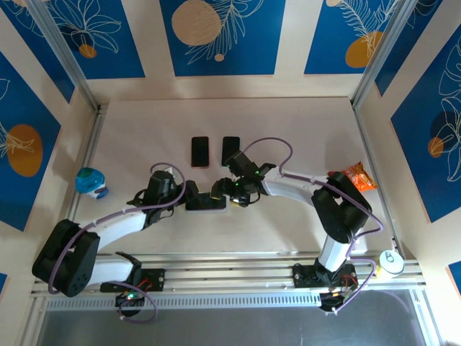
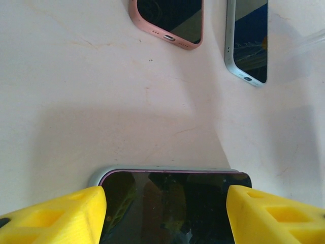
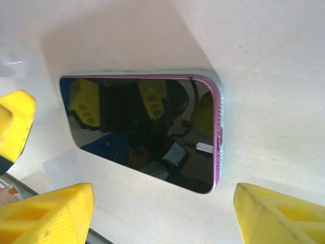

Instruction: Put the phone into the phone case

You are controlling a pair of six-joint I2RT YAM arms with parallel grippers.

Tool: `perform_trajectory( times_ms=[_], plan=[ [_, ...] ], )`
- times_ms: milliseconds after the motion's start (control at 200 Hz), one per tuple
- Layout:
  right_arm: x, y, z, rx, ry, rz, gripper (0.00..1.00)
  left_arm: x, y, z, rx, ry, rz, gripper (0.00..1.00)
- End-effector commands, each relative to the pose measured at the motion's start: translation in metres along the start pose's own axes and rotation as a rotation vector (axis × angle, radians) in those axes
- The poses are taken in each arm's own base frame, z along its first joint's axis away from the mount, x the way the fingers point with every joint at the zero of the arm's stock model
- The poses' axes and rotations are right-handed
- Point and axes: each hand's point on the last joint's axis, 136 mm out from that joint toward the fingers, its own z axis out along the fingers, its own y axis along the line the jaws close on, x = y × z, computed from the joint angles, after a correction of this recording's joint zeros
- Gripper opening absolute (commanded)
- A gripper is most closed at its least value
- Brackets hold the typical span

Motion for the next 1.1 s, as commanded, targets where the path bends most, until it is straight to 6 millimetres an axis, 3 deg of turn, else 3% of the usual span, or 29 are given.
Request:
perform_trajectory(
  times_ms=[0,165,245,560,855,1095],
  plan=[
    [0.0,0.002,-0.009,-0.016,-0.027,-0.042,0.65,-0.001,-0.013,-0.004,0.029,-0.001,0.019,0.64],
    [0.003,-0.005,-0.002,-0.025,-0.031,-0.05,0.13,0.006,-0.02,0.002,0.049,0.016,0.014,0.64],
    [0.003,-0.01,0.002,-0.022,-0.035,-0.049,0.01,0.01,-0.023,0.007,0.058,0.031,0.01,0.64],
    [0.011,-0.022,0.015,0.01,-0.016,-0.068,0.0,0.015,-0.035,0.018,0.071,0.058,0.017,0.63],
    [0.016,-0.032,0.033,0.055,0.025,-0.074,0.0,0.018,-0.032,0.023,0.056,0.07,0.019,0.63],
    [0.034,-0.048,0.05,0.192,0.082,-0.145,0.0,0.022,-0.026,0.026,0.036,0.08,0.02,0.63]
  ],
)
